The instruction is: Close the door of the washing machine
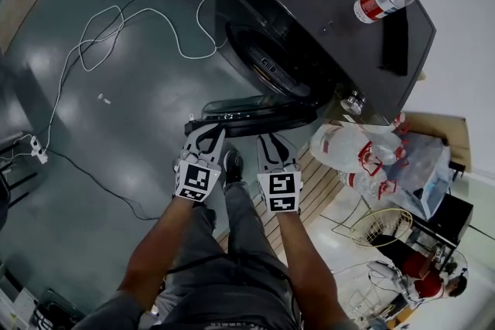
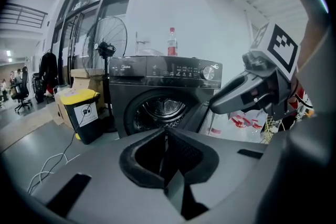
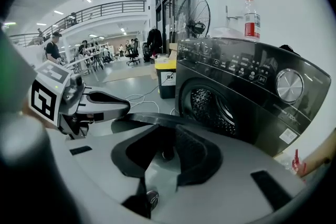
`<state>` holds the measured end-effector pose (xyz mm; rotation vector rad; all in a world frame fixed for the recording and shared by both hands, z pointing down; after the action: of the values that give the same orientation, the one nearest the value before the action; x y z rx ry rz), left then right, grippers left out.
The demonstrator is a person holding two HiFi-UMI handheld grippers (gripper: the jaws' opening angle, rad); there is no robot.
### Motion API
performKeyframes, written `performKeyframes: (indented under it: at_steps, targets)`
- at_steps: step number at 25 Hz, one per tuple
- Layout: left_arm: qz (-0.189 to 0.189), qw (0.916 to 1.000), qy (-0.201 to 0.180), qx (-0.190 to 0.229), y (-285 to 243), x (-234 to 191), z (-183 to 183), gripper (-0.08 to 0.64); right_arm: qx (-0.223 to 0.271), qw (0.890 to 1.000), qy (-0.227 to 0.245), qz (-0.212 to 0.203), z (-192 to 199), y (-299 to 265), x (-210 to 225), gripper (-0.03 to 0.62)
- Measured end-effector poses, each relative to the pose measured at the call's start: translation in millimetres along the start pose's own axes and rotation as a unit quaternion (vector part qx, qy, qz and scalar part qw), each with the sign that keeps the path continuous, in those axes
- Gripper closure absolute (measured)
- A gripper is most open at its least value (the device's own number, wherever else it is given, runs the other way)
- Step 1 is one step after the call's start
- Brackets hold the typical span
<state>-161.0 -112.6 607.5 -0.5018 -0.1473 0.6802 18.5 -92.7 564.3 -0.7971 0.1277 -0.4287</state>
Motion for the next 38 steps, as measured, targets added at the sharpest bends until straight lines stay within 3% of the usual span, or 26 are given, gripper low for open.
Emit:
performKeyframes:
  at_steps: [10,26,38]
  targets:
    - [-0.024,0.9997,-0.001,0.006,-25,-22,-16,0.529,0.009,1.0,0.013,0.007,-17,-18,12,0.525]
    - [-0.046,0.9988,0.003,0.016,-75,-46,-48,0.531,0.014,0.999,0.008,0.034,-47,-49,43,0.548]
    - [-0.042,0.999,0.011,-0.011,-114,-53,-56,0.53,0.01,0.999,0.008,0.046,-58,-66,69,0.548]
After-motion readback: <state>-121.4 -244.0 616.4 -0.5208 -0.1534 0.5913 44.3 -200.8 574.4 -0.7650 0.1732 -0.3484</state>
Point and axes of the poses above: the fingertips, and each gripper's own axes: y backward along the fingers, x to its right, z out of its underside, the point moved 9 cm from there along y, backward along the fingers, and after that the axes turned 3 degrees about -z, right-handed, at the moved point
